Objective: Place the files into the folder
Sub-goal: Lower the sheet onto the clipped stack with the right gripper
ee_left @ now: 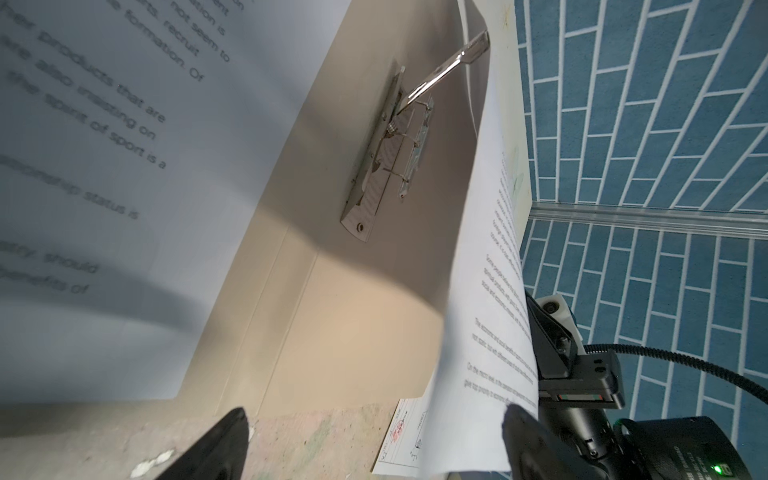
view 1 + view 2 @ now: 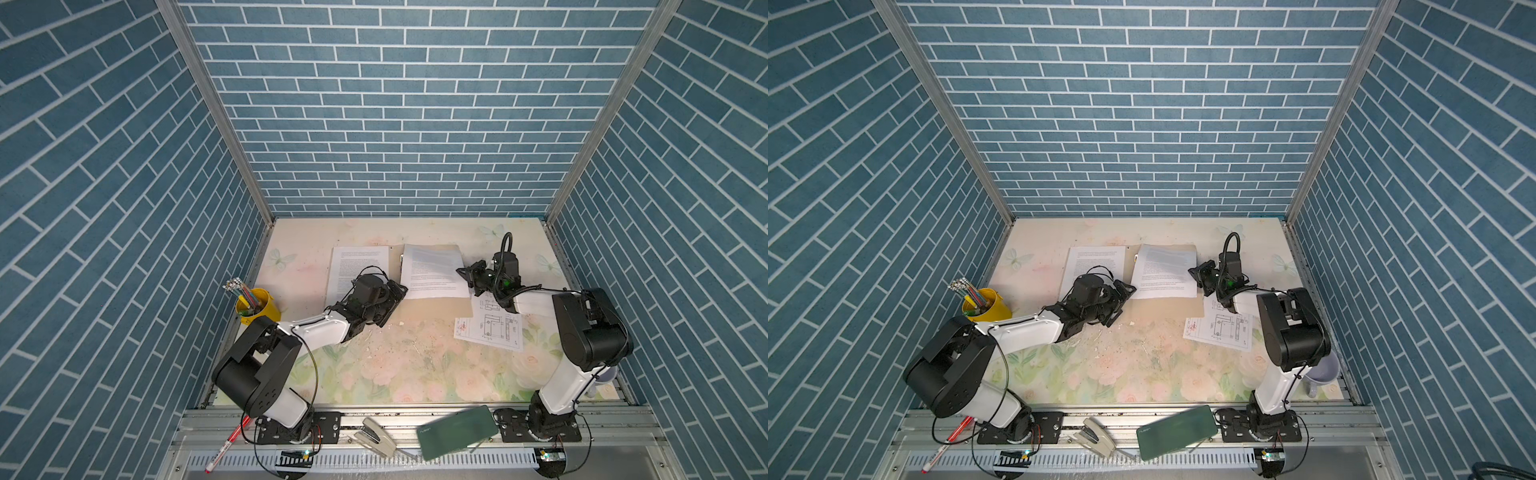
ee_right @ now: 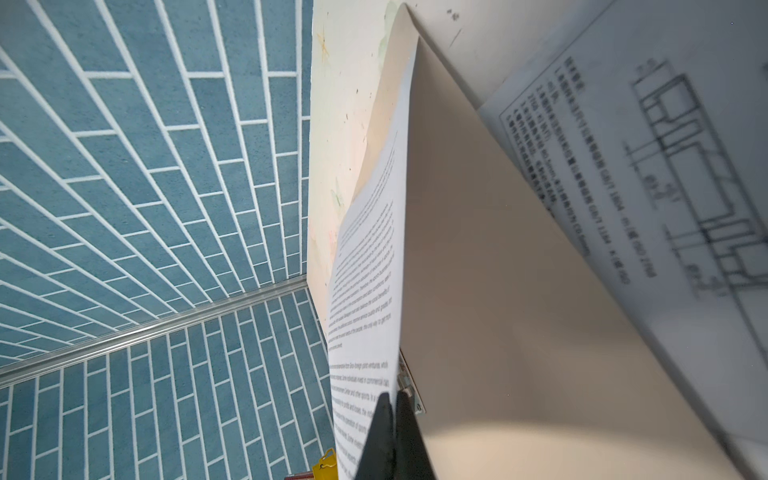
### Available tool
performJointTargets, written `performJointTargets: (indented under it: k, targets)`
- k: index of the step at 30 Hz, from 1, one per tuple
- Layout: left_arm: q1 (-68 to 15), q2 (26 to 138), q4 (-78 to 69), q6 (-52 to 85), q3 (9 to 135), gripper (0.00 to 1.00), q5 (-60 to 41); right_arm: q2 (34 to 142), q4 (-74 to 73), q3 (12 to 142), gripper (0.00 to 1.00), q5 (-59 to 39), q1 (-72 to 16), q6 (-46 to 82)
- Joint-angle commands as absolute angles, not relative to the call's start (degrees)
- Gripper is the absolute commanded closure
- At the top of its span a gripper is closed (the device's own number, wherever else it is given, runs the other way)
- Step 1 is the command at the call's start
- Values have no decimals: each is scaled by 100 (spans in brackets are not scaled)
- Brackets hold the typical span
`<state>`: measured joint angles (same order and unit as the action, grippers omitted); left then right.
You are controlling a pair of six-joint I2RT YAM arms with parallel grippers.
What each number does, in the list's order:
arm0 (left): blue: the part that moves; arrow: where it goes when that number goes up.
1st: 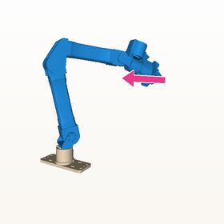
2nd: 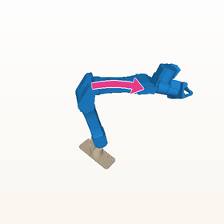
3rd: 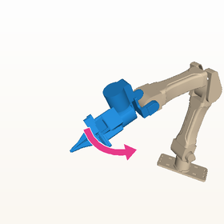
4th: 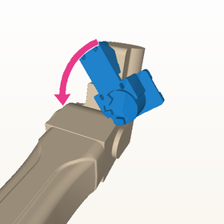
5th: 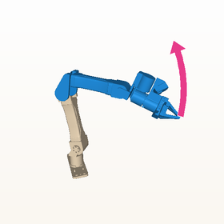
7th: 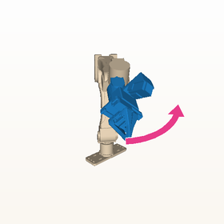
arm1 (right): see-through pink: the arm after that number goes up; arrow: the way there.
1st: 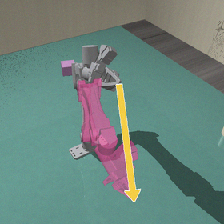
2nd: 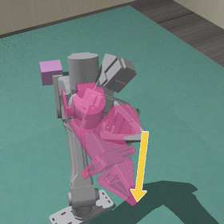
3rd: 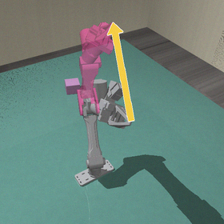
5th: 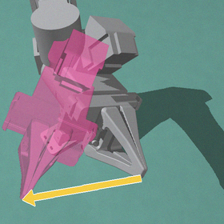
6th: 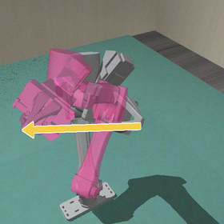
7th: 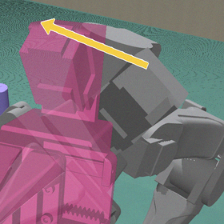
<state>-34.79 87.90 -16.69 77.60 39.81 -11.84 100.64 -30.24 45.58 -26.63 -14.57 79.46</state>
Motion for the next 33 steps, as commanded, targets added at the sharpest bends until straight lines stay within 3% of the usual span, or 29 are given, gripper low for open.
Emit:
performJointTargets:
  k: [1, 33]
  targets:
    - [-3541, 8867, -1771, 7752, 4139, 4, -1109, 9889, -3241, 4334, 100, -2681, -1400, 7692]
    - [-3656, 8969, -1929, 7852, 4087, 5, -1014, 10596, -4102, 4415, 100, -2759, -1354, 7886]
